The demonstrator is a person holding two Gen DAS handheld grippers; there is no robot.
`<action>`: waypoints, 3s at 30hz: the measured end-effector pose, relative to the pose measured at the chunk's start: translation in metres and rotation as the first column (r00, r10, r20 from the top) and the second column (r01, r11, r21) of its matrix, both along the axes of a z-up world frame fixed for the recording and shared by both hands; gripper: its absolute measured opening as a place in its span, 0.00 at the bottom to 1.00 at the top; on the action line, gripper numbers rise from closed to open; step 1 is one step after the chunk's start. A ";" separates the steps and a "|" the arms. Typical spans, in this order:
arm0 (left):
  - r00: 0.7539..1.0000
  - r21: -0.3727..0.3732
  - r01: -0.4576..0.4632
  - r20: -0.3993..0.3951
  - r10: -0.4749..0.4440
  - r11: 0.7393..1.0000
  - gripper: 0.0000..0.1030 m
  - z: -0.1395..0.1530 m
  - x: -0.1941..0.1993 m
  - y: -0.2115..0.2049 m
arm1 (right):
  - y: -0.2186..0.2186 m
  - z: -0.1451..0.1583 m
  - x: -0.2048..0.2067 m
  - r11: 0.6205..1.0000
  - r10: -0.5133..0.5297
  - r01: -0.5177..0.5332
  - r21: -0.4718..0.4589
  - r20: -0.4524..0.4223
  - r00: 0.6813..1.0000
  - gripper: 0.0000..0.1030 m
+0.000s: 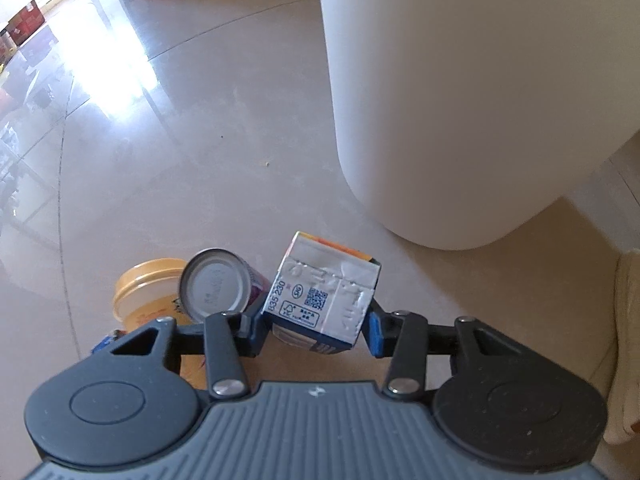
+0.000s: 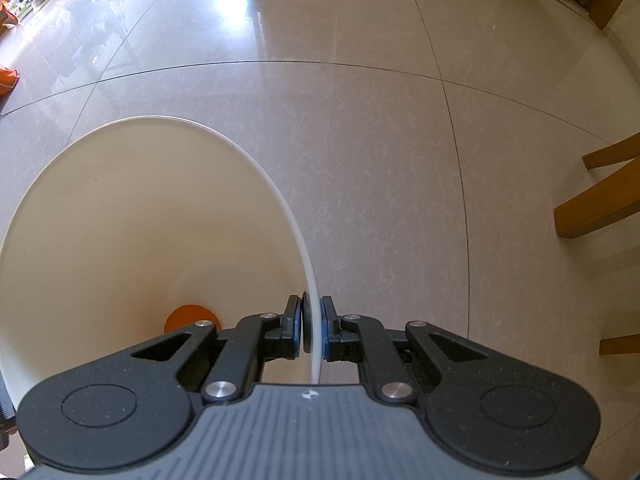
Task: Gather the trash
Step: 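Grasp the blue-and-white milk carton with the left gripper, then carry the milk carton over the bin and open the left gripper, then move the left gripper back to the pile toward the clear plastic wrapper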
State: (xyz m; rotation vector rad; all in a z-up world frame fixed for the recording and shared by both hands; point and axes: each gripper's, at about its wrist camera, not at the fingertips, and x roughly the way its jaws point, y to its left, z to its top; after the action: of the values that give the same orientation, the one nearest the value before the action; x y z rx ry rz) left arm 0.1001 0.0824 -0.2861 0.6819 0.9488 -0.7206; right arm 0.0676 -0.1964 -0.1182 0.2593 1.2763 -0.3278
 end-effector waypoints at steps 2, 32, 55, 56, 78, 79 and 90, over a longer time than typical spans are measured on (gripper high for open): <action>1.000 0.013 0.009 -0.007 -0.009 1.000 0.44 0.012 -0.003 0.001 | 0.000 0.000 0.000 1.000 0.000 0.000 0.000 -0.001 1.000 0.11; 0.977 -0.031 0.213 0.020 -0.212 0.977 0.44 0.262 -0.022 -0.090 | -0.008 0.001 -0.001 1.000 -0.014 0.014 0.025 0.005 1.000 0.11; 0.975 -0.041 0.196 0.114 -0.190 0.980 0.90 0.229 -0.032 -0.088 | -0.007 0.000 -0.003 1.000 -0.012 0.012 0.028 0.010 1.000 0.11; 0.976 -0.037 0.189 0.117 -0.184 0.981 0.90 0.228 -0.033 -0.085 | -0.007 0.000 -0.004 1.000 -0.012 0.012 0.028 0.010 1.000 0.11; 0.911 -0.072 -0.410 0.025 0.413 0.909 0.90 0.159 0.018 0.069 | -0.006 -0.001 -0.003 1.000 -0.012 0.011 0.021 0.012 1.000 0.11; 0.894 -0.066 -0.446 0.010 0.447 0.893 0.90 0.155 0.023 0.078 | -0.006 -0.001 -0.003 1.000 -0.011 0.010 0.019 0.011 1.000 0.11; 0.610 0.003 -0.787 -0.153 0.778 0.617 0.85 0.086 0.065 0.161 | -0.004 0.000 -0.001 1.000 -0.011 0.011 0.013 0.010 1.000 0.11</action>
State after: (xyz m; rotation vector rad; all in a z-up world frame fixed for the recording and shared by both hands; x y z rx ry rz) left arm 0.1647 0.2437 -0.1998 0.0915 1.2218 0.0066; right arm 0.0664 -0.2002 -0.1178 0.2789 1.2679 -0.3270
